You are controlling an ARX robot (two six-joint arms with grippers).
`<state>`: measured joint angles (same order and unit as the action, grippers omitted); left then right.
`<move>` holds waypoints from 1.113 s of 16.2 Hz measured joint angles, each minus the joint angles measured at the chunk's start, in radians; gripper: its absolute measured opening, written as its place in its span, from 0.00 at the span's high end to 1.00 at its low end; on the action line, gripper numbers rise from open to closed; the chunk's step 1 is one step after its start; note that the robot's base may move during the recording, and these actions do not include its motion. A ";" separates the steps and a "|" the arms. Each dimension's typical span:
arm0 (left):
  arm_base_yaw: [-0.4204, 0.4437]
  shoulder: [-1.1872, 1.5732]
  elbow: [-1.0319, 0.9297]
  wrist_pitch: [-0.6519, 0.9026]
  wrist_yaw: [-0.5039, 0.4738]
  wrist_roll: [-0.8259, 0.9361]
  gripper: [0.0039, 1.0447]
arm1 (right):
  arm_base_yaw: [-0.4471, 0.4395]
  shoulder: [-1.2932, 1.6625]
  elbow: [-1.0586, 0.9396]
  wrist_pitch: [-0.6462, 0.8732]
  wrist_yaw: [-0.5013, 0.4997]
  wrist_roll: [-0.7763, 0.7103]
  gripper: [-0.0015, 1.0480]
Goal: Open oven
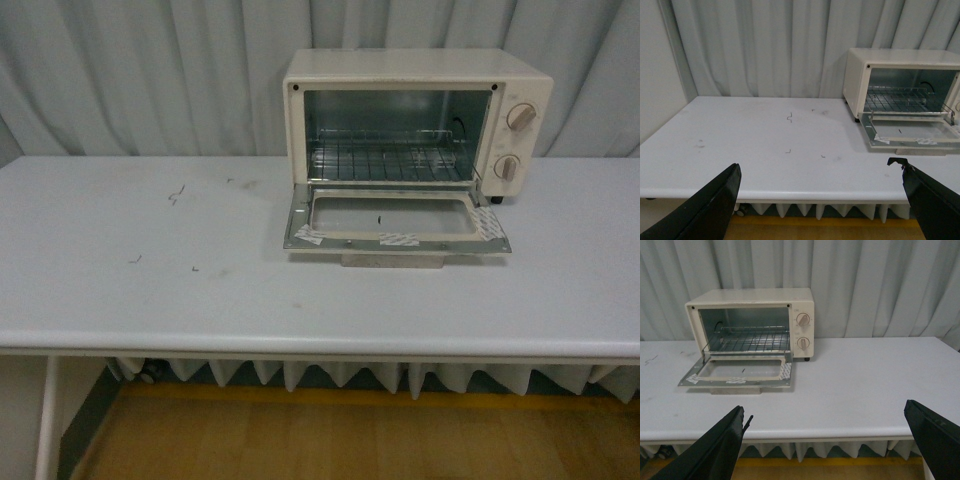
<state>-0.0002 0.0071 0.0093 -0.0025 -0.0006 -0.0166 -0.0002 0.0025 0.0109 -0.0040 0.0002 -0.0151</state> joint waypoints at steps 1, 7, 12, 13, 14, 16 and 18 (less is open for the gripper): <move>0.000 0.000 0.000 0.000 0.000 0.000 0.06 | 0.000 0.000 0.000 0.000 0.000 0.000 0.06; 0.000 0.000 0.000 0.001 0.000 0.000 0.06 | 0.000 0.000 0.000 0.002 0.000 0.000 0.06; 0.000 0.000 0.000 -0.002 0.001 0.000 0.06 | 0.000 0.000 0.000 0.000 0.000 0.000 0.06; 0.000 0.000 0.000 0.000 0.000 0.000 0.06 | 0.000 0.000 0.000 0.000 0.000 0.000 0.06; 0.000 0.000 0.000 -0.001 0.001 0.001 0.06 | 0.000 0.000 0.000 0.000 0.000 0.000 0.06; 0.000 0.000 0.000 -0.002 0.000 0.002 0.06 | 0.000 0.000 0.000 0.000 0.000 0.000 0.06; 0.000 0.000 0.000 -0.001 0.000 0.002 0.06 | 0.000 0.000 0.000 0.002 -0.001 0.000 0.06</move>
<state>-0.0002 0.0071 0.0093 -0.0032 -0.0010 -0.0147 -0.0002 0.0025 0.0109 -0.0021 -0.0006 -0.0151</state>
